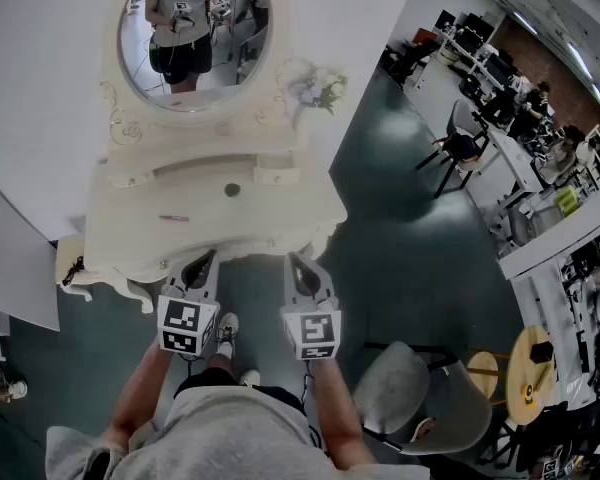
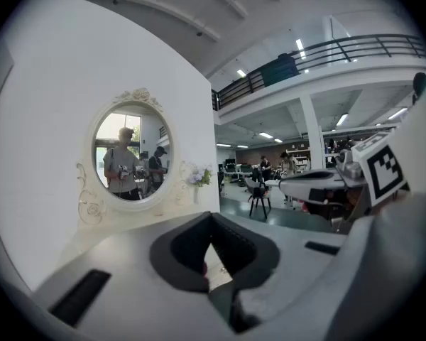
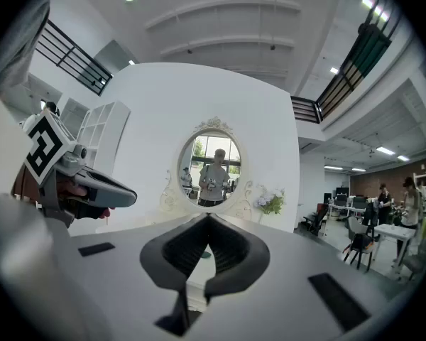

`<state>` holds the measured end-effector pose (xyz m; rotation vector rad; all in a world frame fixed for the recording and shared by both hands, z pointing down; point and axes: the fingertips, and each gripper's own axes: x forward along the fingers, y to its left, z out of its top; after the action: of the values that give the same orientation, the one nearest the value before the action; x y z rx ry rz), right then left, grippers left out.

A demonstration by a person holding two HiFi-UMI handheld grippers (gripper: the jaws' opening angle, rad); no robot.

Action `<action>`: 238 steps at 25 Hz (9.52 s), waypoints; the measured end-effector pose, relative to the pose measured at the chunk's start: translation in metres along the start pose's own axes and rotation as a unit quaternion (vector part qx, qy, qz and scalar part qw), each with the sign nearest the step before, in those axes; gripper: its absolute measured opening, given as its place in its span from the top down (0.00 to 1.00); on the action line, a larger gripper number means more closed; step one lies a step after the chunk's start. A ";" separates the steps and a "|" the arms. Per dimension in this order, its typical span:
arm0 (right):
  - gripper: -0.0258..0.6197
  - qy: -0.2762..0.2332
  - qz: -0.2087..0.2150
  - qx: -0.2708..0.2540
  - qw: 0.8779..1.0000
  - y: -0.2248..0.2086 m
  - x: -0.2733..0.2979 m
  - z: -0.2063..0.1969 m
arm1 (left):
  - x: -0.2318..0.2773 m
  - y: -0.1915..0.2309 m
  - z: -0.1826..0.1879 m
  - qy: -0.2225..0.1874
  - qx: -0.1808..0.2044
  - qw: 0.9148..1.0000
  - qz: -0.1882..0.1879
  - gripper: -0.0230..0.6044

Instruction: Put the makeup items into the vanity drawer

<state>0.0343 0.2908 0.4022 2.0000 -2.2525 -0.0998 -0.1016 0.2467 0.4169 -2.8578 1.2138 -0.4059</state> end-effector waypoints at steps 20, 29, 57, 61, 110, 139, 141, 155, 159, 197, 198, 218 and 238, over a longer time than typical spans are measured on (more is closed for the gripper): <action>0.94 0.006 0.015 0.010 1.000 0.004 0.031 -0.007 | 0.015 0.023 -0.009 0.016 -0.011 1.000 0.018 0.96; 0.94 0.012 0.034 0.007 0.999 0.016 0.051 -0.011 | 0.019 0.042 -0.018 0.022 -0.023 0.999 0.031 0.96; 0.94 0.064 0.207 0.010 0.976 0.108 0.223 -0.057 | 0.057 0.176 -0.084 0.091 -0.092 0.981 0.146 0.96; 0.94 0.077 0.237 0.010 0.969 0.125 0.254 -0.071 | 0.069 0.199 -0.101 0.106 -0.104 0.976 0.160 0.96; 0.87 0.291 0.450 -0.142 0.832 0.253 0.387 -0.254 | 0.118 0.311 -0.225 0.206 -0.192 0.935 0.215 0.96; 0.87 0.212 0.159 -0.065 0.962 -0.001 0.349 -0.132 | 0.252 0.216 -0.079 0.098 -0.075 0.992 0.021 0.96; 0.87 0.209 0.146 -0.066 0.965 -0.021 0.346 -0.132 | 0.264 0.207 -0.073 0.094 -0.070 0.993 0.014 0.96; 0.87 0.201 0.148 -0.118 0.961 -0.127 0.358 -0.143 | 0.338 0.151 -0.043 0.095 -0.066 0.993 0.009 0.96; 0.87 0.208 0.171 -0.150 0.951 -0.145 0.374 -0.157 | 0.349 0.148 -0.047 0.105 -0.076 0.991 0.030 0.96; 0.69 0.243 0.318 -0.156 0.903 -0.141 0.442 -0.227 | 0.356 0.165 -0.082 0.151 -0.131 0.964 0.177 0.96; 0.69 0.239 0.313 -0.152 0.906 -0.142 0.441 -0.221 | 0.356 0.166 -0.079 0.149 -0.128 0.965 0.176 0.96; 0.81 0.088 0.131 0.007 0.988 -0.154 0.385 -0.097 | 0.353 0.162 -0.014 0.086 -0.059 0.990 0.095 0.96; 0.94 0.075 0.088 0.013 0.993 -0.112 0.353 -0.080 | 0.322 0.172 -0.014 0.070 -0.039 0.996 0.050 0.96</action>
<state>0.1151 -0.0706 0.4845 1.7472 -2.3303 0.0951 -0.0119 -0.1000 0.4865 -2.8587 1.4203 -0.5769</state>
